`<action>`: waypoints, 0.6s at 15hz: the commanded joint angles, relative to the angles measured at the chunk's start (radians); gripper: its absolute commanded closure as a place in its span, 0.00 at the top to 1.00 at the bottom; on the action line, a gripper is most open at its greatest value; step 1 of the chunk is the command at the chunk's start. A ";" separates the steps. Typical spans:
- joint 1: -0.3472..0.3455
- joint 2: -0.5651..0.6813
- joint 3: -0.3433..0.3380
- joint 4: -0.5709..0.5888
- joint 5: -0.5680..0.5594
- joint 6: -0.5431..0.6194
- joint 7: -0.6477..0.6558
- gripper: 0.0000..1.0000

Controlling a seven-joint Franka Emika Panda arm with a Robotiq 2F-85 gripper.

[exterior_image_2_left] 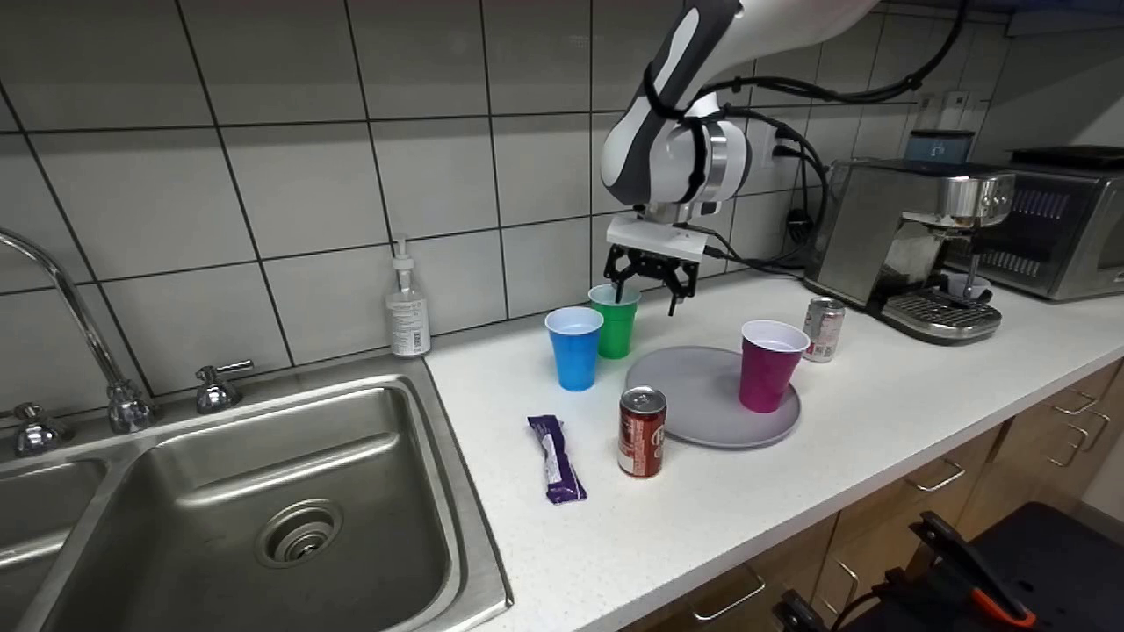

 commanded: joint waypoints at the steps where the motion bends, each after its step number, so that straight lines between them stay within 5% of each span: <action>1: -0.004 0.032 0.008 0.056 0.026 -0.007 0.012 1.00; 9: 0.029 0.084 -0.026 0.123 0.001 -0.045 0.076 1.00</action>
